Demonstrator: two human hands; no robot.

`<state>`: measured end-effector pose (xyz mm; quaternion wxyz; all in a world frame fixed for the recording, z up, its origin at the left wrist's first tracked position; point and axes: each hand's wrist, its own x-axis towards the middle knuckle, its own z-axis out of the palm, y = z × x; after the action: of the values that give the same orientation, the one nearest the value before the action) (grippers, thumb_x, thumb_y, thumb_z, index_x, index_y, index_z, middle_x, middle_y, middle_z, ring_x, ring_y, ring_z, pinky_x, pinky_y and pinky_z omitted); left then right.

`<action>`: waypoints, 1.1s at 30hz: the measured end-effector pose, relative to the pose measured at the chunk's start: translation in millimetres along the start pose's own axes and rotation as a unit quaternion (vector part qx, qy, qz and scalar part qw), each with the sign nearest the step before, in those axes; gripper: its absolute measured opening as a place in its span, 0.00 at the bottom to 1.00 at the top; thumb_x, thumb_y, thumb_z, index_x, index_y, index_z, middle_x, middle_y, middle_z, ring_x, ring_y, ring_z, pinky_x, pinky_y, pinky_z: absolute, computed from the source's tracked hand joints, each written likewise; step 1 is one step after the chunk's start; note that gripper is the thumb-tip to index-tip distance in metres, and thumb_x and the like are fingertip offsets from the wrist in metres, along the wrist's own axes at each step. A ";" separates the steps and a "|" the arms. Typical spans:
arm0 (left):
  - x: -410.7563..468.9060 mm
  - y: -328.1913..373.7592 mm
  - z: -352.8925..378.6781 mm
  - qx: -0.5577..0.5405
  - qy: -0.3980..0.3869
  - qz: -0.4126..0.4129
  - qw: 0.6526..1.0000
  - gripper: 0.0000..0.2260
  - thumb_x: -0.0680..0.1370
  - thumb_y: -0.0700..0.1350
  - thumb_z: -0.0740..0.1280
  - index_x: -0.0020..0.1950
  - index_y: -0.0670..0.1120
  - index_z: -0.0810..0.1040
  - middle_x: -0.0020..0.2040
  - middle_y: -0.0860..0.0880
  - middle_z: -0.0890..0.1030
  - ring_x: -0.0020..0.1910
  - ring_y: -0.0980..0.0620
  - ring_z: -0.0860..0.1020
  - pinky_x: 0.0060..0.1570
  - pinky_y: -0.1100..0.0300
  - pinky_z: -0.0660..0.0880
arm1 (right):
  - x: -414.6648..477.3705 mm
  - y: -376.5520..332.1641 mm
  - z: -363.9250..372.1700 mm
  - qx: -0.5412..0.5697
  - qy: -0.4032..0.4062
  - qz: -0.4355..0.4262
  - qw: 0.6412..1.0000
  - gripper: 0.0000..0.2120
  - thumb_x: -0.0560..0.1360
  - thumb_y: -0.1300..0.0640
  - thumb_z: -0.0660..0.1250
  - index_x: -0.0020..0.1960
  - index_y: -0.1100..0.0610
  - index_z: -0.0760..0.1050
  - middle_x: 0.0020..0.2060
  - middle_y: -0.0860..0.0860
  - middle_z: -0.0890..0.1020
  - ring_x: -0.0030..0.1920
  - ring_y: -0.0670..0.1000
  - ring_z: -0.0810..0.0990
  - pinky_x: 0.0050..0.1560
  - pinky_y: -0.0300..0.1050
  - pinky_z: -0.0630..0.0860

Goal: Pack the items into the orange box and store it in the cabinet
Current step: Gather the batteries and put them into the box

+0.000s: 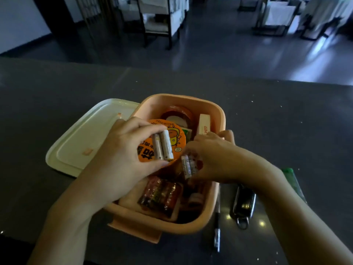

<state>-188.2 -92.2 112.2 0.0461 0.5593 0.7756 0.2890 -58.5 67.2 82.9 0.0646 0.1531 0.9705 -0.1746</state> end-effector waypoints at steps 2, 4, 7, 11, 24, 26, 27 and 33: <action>0.7 -8.8 4.2 -0.010 -0.028 0.026 0.999 0.27 0.64 0.51 0.73 0.61 0.58 0.72 0.51 0.63 0.70 0.52 0.63 0.65 0.53 0.74 0.62 | -1.7 -4.3 6.6 -0.007 0.004 0.038 0.999 0.21 0.67 0.43 0.69 0.58 0.44 0.70 0.53 0.45 0.71 0.55 0.49 0.64 0.59 0.52 0.60; 0.4 -13.8 12.0 -0.023 -0.056 0.042 0.997 0.27 0.65 0.50 0.74 0.62 0.57 0.72 0.52 0.61 0.71 0.53 0.63 0.65 0.54 0.73 0.62 | -3.8 -7.9 12.7 -0.010 0.009 0.061 0.998 0.20 0.69 0.43 0.68 0.59 0.44 0.70 0.54 0.46 0.70 0.55 0.48 0.63 0.60 0.52 0.62; 0.5 -16.0 25.5 -0.042 -0.088 0.060 0.993 0.27 0.66 0.52 0.74 0.64 0.57 0.71 0.54 0.60 0.71 0.55 0.60 0.67 0.55 0.67 0.64 | -9.6 -8.4 14.7 0.022 0.031 0.080 0.996 0.22 0.68 0.44 0.69 0.61 0.44 0.69 0.57 0.44 0.70 0.57 0.48 0.63 0.55 0.45 0.60; 5.8 -15.1 44.1 -0.028 -0.112 0.082 0.990 0.26 0.67 0.54 0.72 0.64 0.55 0.72 0.55 0.58 0.72 0.56 0.57 0.65 0.54 0.63 0.61 | -28.1 -0.6 7.4 0.070 0.093 0.108 0.987 0.24 0.67 0.43 0.70 0.61 0.38 0.68 0.56 0.38 0.69 0.58 0.42 0.62 0.53 0.39 0.56; 10.2 -5.8 54.9 -0.050 -0.097 0.090 0.990 0.27 0.67 0.62 0.62 0.64 0.57 0.69 0.56 0.64 0.69 0.58 0.63 0.64 0.53 0.70 0.60 | -76.1 50.2 2.0 0.117 0.211 0.228 0.943 0.21 0.67 0.49 0.73 0.59 0.44 0.74 0.53 0.42 0.75 0.57 0.46 0.73 0.65 0.57 0.64; 7.6 9.0 55.5 -0.056 -0.071 0.092 0.992 0.26 0.67 0.61 0.60 0.64 0.56 0.70 0.55 0.63 0.70 0.56 0.65 0.65 0.52 0.75 0.60 | -79.4 66.0 6.7 0.132 0.212 0.234 0.940 0.20 0.67 0.49 0.73 0.58 0.45 0.75 0.49 0.40 0.75 0.53 0.45 0.75 0.64 0.56 0.66; 5.8 17.7 56.5 -0.059 -0.056 0.093 0.992 0.25 0.68 0.61 0.60 0.64 0.55 0.71 0.55 0.62 0.71 0.55 0.64 0.66 0.53 0.75 0.61 | -80.5 74.5 9.3 0.141 0.212 0.234 0.938 0.19 0.67 0.50 0.73 0.57 0.45 0.75 0.48 0.40 0.76 0.53 0.45 0.76 0.63 0.56 0.66; 5.0 79.7 86.4 -0.099 0.021 0.094 0.990 0.20 0.72 0.55 0.65 0.62 0.51 0.74 0.52 0.66 0.70 0.54 0.64 0.69 0.57 0.73 0.63 | -84.0 132.0 19.9 0.155 0.163 0.207 0.952 0.17 0.68 0.50 0.73 0.56 0.45 0.76 0.47 0.42 0.79 0.52 0.45 0.77 0.61 0.53 0.69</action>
<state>-88.9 -36.9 81.7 0.0579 0.6165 0.6878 0.3790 64.4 154.8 37.3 -0.0837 0.3853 0.8759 -0.2780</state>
